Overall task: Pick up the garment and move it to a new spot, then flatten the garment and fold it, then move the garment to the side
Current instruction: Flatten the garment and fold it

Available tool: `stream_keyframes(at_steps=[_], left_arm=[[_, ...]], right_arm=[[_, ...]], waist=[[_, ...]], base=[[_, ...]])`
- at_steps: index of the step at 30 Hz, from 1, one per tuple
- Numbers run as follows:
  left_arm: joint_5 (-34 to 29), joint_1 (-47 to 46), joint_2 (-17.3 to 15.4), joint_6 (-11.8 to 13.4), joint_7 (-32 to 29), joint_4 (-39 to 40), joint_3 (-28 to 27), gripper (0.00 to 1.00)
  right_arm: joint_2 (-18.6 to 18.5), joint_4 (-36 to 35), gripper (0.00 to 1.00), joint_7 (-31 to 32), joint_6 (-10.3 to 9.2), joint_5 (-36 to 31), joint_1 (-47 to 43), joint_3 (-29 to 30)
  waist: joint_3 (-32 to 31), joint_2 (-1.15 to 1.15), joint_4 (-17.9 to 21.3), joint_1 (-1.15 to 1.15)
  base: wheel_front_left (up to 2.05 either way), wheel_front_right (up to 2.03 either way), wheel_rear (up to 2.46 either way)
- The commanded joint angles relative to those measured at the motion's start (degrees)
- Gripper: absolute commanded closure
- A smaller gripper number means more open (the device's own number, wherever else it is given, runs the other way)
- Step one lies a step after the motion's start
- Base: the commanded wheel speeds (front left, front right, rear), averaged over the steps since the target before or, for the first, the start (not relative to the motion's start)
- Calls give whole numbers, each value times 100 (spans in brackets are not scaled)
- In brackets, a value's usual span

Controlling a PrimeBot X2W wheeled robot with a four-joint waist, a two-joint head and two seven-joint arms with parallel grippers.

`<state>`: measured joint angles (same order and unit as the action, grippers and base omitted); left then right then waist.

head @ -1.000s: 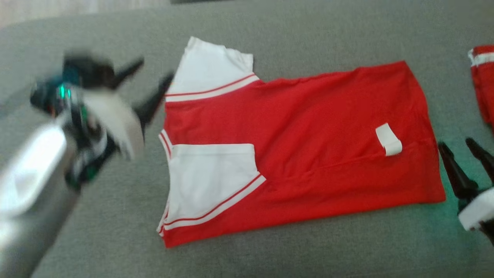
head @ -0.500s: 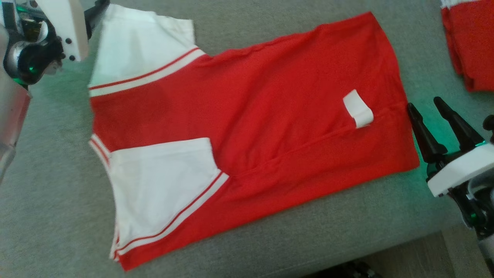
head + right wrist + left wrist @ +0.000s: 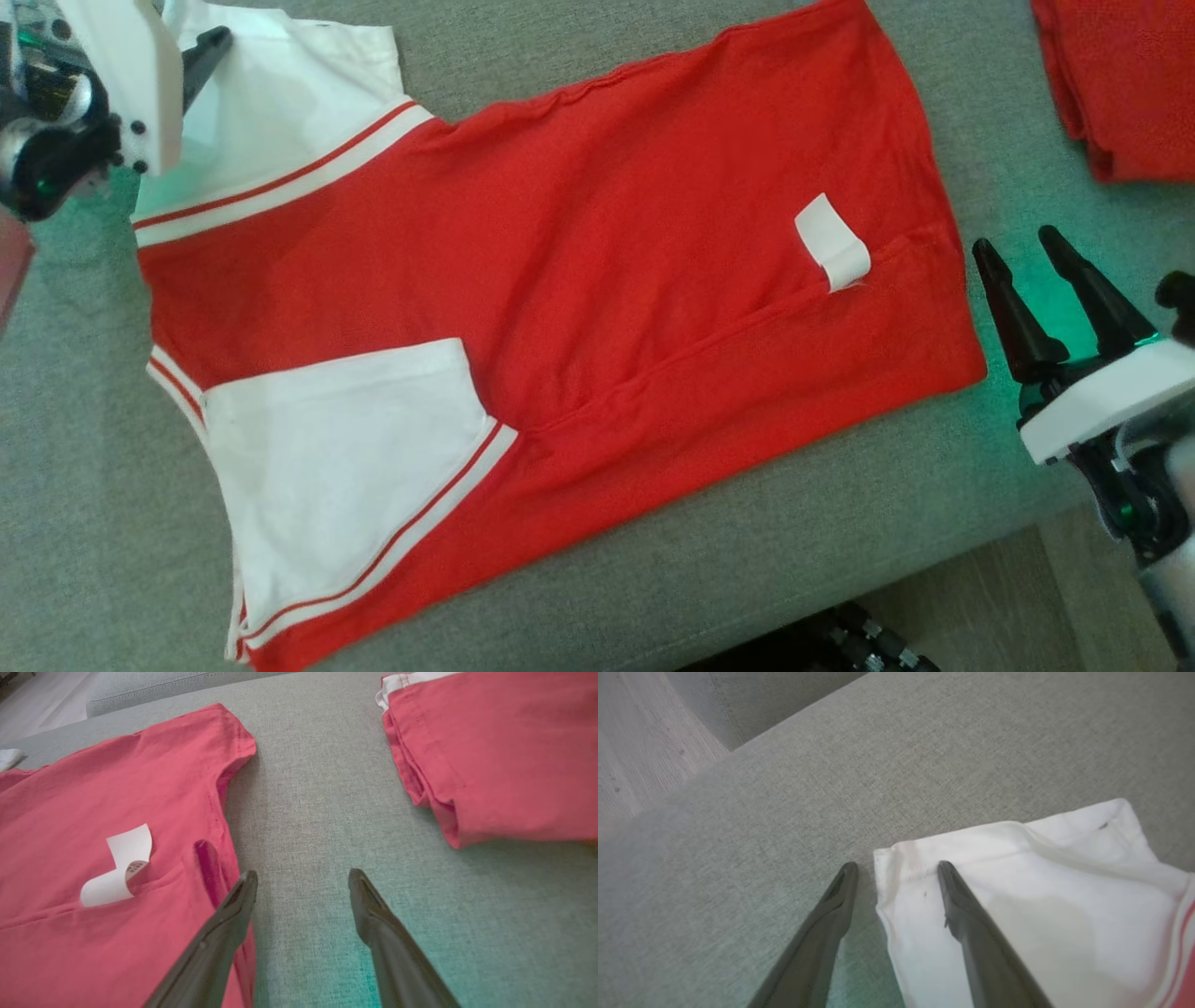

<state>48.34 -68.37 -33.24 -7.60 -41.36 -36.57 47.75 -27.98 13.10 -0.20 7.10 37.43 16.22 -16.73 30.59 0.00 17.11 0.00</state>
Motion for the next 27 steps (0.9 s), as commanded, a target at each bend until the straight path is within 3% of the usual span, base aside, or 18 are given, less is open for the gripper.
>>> stream_keyframes(at_steps=[1, 2, 4, 5, 6, 18, 27], left_arm=[[-10, -181, -311, 12, 10, -10, -123, 18], [16, -183, -318, 12, 34, -37, -107, 42], [132, -169, -305, 12, 61, -70, -104, 53], [170, -171, -307, 12, 108, -72, -103, 69], [199, -170, -309, 12, 145, -73, -89, 100], [376, -251, -328, 11, 774, -74, 311, 100], [614, -499, -332, 11, 986, 227, 838, 100]], right_arm=[[-157, -83, 0, -78, 39, 71, -10, -69], [-161, -62, 0, -89, 39, 78, 4, -84], [-164, -21, 0, -118, 39, 91, 26, -84], [-168, -5, 0, -132, 39, 94, 32, -86], [-170, 11, 0, -146, 39, 96, 35, -90], [-336, -34, 0, -51, 39, 235, 186, -213], [-659, 63, 0, 867, 39, 265, 1716, -728]], waist=[[-3, 0, 12, 0], [-7, 0, 20, 0], [-11, 0, 29, 0], [-8, 0, 32, 0], [-6, 0, 35, 0], [-197, 0, -92, 0], [-228, 0, -439, 0]], base=[[0, 0, 0], [0, 0, 0], [0, 0, 0], [0, 0, 0], [0, 0, 0], [0, 0, 0], [0, 0, 0]])
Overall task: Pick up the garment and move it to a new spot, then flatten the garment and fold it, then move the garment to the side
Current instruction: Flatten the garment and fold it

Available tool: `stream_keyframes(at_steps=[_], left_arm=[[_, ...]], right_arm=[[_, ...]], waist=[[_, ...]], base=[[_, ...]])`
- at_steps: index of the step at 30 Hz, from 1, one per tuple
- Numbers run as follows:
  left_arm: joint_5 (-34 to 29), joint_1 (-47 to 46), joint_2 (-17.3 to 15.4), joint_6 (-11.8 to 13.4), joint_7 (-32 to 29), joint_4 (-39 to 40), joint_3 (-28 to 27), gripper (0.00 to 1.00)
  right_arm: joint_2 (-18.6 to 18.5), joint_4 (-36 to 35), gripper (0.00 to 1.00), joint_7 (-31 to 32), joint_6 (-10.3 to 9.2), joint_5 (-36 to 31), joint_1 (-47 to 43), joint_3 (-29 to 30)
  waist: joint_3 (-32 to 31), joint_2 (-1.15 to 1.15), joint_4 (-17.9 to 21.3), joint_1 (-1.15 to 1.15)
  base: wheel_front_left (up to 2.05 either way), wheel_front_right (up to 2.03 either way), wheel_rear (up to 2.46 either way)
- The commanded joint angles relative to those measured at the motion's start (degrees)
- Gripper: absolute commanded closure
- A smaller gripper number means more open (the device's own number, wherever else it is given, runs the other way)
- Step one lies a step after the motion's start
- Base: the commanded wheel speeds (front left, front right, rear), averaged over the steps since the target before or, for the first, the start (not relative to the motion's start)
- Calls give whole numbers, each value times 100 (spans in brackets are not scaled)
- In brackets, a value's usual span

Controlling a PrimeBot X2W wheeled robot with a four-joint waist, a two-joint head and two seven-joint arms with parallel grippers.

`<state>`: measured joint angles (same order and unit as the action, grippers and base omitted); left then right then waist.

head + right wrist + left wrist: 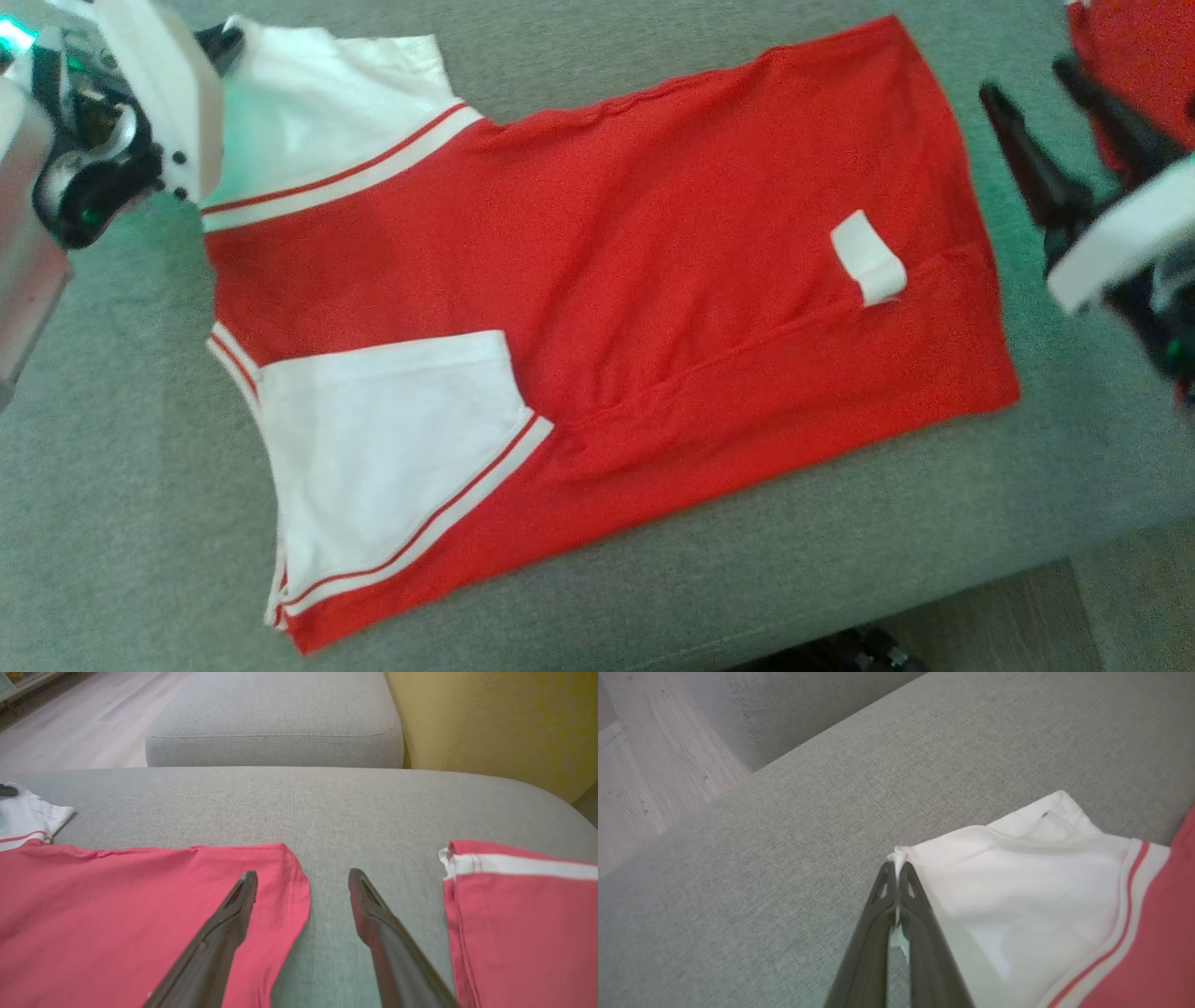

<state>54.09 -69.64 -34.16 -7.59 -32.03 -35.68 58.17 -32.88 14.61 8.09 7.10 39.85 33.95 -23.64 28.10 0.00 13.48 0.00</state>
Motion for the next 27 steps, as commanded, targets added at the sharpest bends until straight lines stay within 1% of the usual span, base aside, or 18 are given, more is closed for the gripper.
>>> stream_keyframes(at_steps=[1, 2, 3, 7, 11, 16, 21, 22, 23, 24, 25, 27], left_arm=[[61, -422, -225, 10, 101, 171, -162, 100], [87, -474, -200, 10, 142, 203, -124, 100], [87, -474, -200, 10, 142, 203, -124, 100], [173, -653, -166, 10, 298, 311, 75, 100], [275, -788, -175, 10, 430, 357, 293, 100], [436, -923, -220, 10, 544, 346, 521, 100], [583, -1049, -273, 10, 611, 300, 718, 100], [611, -1066, -285, 10, 622, 286, 758, 100], [638, -1083, -293, 10, 636, 272, 797, 100], [663, -1100, -301, 10, 650, 258, 836, 100], [687, -1116, -305, 10, 666, 243, 874, 100], [738, -1146, -306, 10, 701, 212, 943, 100]], right_arm=[[-190, 19, 0, 160, 39, 33, 152, -127], [-209, 165, 0, 278, 39, 24, 357, -196], [-209, 165, 0, 278, 39, 24, 357, -196], [-259, 850, 0, 697, 39, -243, 1077, -572], [-163, 1319, 0, 918, 39, -249, 1545, -1005], [-152, 1655, 0, 968, 39, -136, 1933, -1598], [-183, 1879, 1, 831, 39, 32, 2218, -2044], [-187, 1913, 27, 785, 39, 62, 2266, -2117], [-192, 1944, 57, 749, 39, 96, 2314, -2194], [-198, 1975, 60, 720, 39, 134, 2361, -2271], [-207, 2007, 71, 691, 39, 175, 2405, -2342], [-231, 2060, 82, 628, 39, 242, 2486, -2483]], waist=[[37, 0, -124, 0], [60, 0, -179, 0], [60, 0, -179, 0], [157, 0, -345, 0], [226, 0, -438, 0], [284, 0, -466, 0], [339, 0, -472, 0], [344, 0, -469, 0], [348, 0, -469, 0], [352, 0, -468, 0], [353, 0, -468, 0], [349, 0, -468, 0]], base=[[0, 0, 0], [0, 0, 0], [0, 0, 0], [0, 0, 0], [0, 0, 0], [0, 0, 0], [0, 0, 0], [0, 0, 0], [0, 0, 0], [0, 0, 0], [0, 0, 0], [0, 0, 0]])
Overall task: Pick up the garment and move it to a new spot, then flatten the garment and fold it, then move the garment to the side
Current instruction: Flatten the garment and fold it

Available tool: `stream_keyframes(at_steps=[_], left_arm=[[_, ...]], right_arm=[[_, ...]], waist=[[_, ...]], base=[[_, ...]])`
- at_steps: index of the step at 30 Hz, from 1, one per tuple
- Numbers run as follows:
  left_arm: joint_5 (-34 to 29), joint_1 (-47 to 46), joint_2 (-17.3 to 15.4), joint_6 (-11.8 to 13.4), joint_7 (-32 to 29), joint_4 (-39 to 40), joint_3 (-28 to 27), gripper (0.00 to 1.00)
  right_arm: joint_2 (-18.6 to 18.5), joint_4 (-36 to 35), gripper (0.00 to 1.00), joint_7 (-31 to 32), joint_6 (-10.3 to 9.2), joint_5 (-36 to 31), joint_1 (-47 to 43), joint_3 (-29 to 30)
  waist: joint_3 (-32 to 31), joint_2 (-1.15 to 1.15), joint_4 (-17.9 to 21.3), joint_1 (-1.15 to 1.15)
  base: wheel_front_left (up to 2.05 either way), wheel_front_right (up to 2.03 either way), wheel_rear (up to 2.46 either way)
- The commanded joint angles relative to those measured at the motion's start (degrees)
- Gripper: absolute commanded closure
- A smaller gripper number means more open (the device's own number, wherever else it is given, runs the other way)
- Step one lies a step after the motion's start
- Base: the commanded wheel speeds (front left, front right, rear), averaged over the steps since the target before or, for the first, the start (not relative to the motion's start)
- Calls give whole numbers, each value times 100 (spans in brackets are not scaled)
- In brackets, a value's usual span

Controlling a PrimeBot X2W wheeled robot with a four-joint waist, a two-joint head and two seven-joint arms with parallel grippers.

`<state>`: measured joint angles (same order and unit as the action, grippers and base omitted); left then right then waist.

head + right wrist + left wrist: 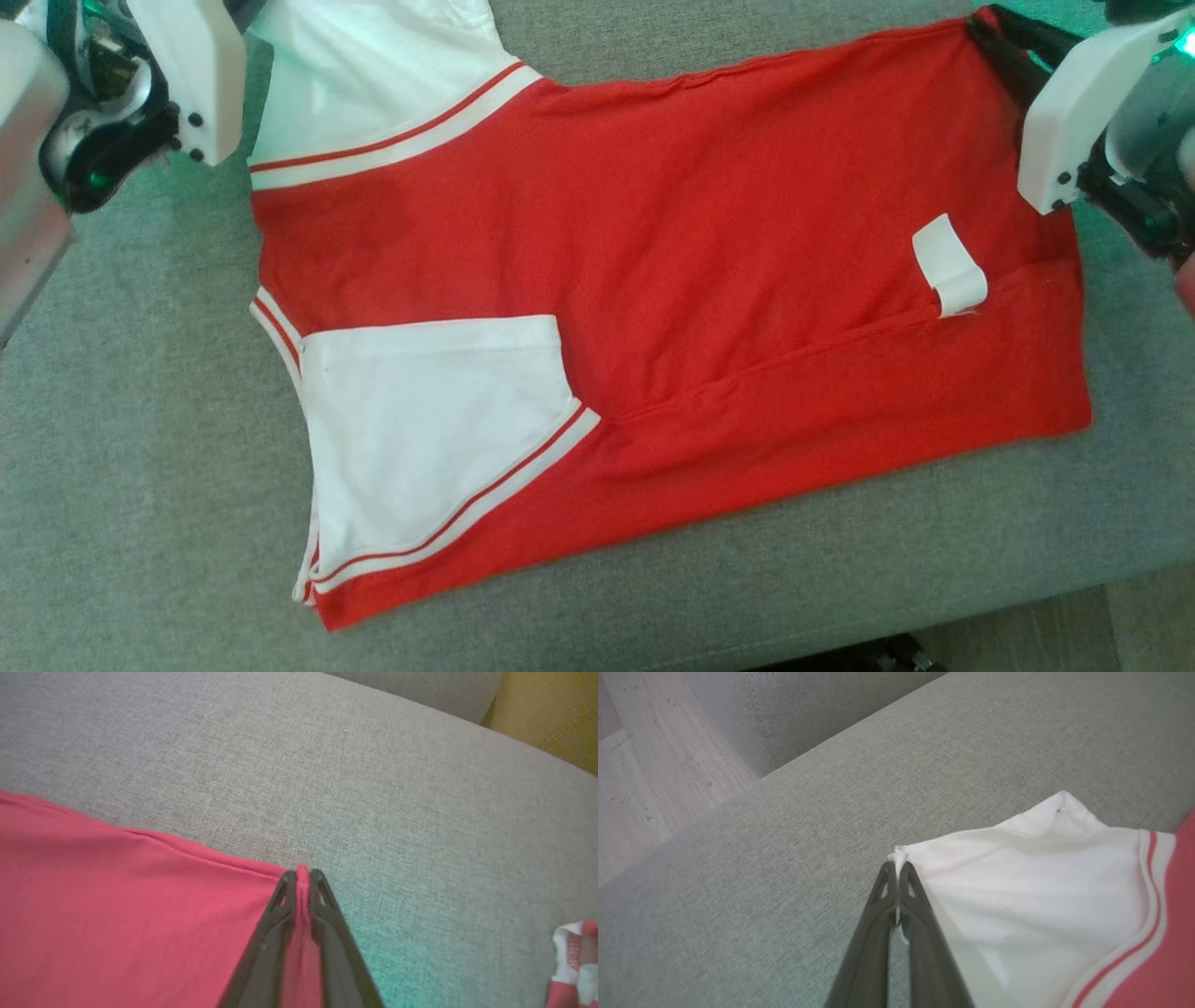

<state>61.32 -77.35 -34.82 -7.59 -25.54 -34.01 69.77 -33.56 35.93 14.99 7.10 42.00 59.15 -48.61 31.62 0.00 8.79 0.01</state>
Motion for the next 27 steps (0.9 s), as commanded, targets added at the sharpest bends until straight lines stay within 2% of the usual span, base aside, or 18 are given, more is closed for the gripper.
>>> stream_keyframes(at_steps=[1, 2, 8, 18, 21, 27], left_arm=[[42, -388, -237, 10, 69, 33, -184, 100], [67, -403, -234, 10, 87, 22, -152, 100], [84, -520, -244, 10, 378, 25, 14, 100], [-199, -994, -199, 10, 1807, -147, 50, 100], [-112, -986, -157, 10, 1938, -156, 59, 100], [88, -405, -459, 10, 1987, 664, 280, 100]], right_arm=[[-175, -43, 94, -92, 39, 61, 0, -49], [-186, -11, 100, -115, 39, 102, 32, -106], [-218, 134, 100, -354, 39, 322, 253, -351], [-285, 602, 100, -1359, 39, 545, 672, -115], [-308, 658, 100, -1451, 39, 597, 626, -118], [-388, 740, 100, -1682, 39, 768, 97, -200]], waist=[[-5, 0, -2, -1], [-6, 0, -6, -1], [-10, 0, -44, -1], [-136, 0, -145, -1], [-205, 0, -173, -1], [-474, 0, -320, -1]], base=[[0, 0, 0], [0, 0, 0], [0, 0, 0], [0, 0, 0], [0, 0, 0], [0, 0, 0]])
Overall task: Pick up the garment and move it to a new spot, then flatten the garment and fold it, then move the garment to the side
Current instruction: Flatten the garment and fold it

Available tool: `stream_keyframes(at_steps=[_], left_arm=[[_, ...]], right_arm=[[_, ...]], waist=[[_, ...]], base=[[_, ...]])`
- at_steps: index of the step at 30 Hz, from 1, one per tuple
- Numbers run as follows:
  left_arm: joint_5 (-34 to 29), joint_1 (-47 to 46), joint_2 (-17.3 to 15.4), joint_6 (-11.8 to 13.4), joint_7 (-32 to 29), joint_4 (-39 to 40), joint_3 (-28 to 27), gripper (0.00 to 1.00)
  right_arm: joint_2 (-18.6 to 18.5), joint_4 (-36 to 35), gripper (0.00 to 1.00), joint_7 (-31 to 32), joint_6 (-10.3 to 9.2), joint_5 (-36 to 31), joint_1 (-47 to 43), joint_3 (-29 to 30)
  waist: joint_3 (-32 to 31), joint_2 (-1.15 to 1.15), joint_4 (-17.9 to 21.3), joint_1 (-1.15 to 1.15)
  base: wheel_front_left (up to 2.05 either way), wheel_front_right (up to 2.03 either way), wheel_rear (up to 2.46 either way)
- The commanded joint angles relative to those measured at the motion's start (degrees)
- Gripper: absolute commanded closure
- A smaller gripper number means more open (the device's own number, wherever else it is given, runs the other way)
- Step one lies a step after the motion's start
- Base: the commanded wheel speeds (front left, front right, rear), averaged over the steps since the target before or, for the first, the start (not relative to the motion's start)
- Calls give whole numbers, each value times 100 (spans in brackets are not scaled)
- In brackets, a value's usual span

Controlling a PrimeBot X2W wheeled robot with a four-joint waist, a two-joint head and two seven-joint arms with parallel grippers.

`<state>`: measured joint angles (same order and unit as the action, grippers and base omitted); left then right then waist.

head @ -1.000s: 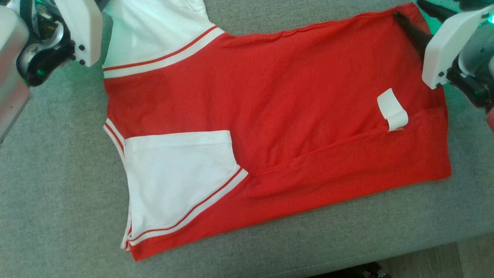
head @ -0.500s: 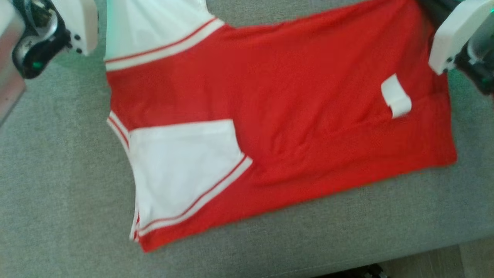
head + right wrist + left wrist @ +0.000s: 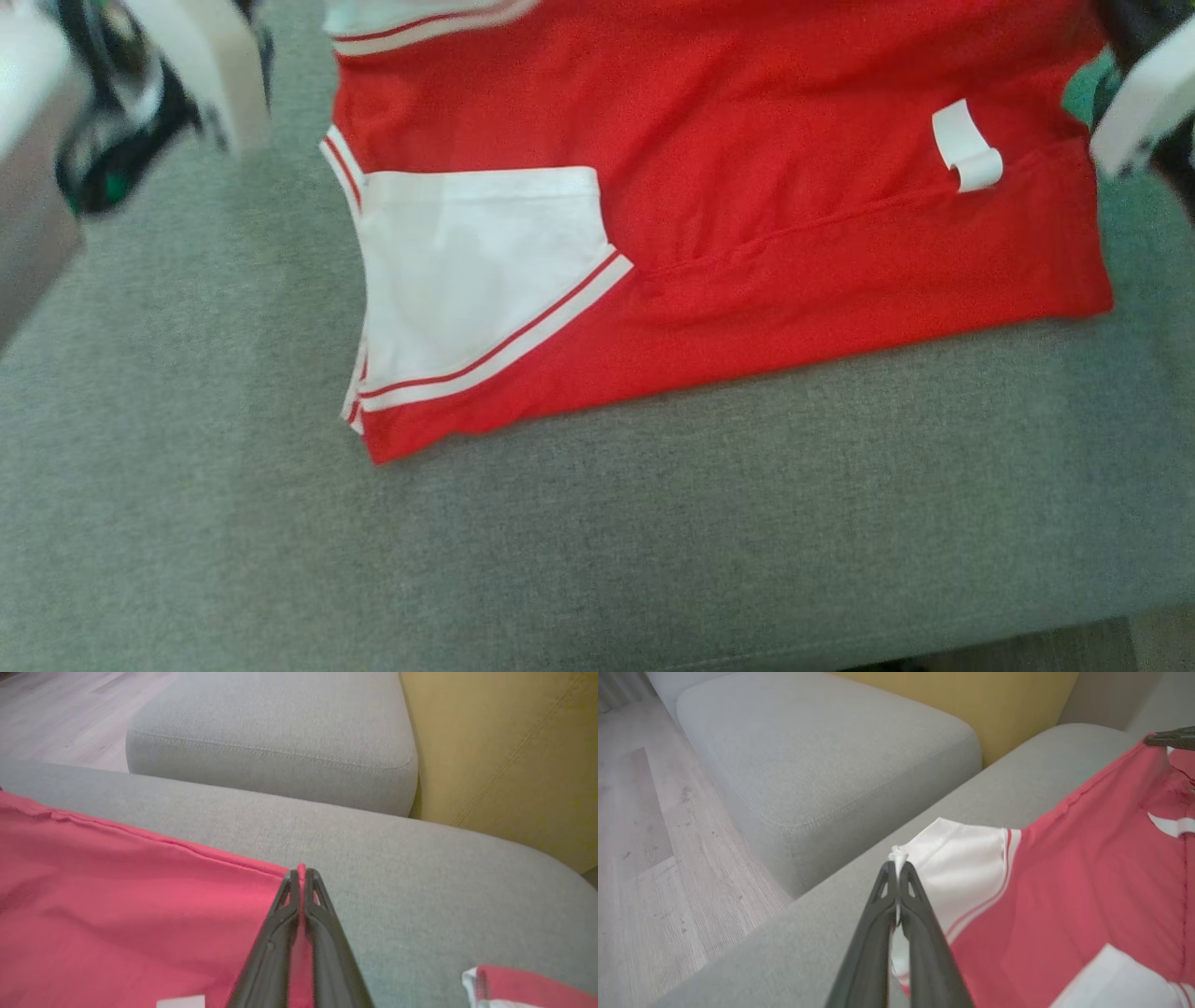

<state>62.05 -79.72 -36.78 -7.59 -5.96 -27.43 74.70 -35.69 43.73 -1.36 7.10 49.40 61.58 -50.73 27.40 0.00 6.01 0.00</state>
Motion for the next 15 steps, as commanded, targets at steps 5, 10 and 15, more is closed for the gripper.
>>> stream_keyframes(at_steps=[5, 10, 15], left_arm=[[-15, 357, -732, 10, 39, 719, -162, 100], [-42, 851, -1147, 10, 41, 1400, -148, 100], [-118, 1385, -1453, 186, -67, 2112, -142, 100]], right_arm=[[-274, -75, 100, -218, 39, 100, -579, 37], [-401, -192, 100, -336, 39, 114, -1022, 103], [-511, -333, 100, -350, 39, 88, -1473, 229]], waist=[[-270, 0, -157, 0], [-494, 0, -230, 0], [-621, 0, -300, 0]], base=[[0, 0, 0], [0, 0, 0], [0, 0, 0]])
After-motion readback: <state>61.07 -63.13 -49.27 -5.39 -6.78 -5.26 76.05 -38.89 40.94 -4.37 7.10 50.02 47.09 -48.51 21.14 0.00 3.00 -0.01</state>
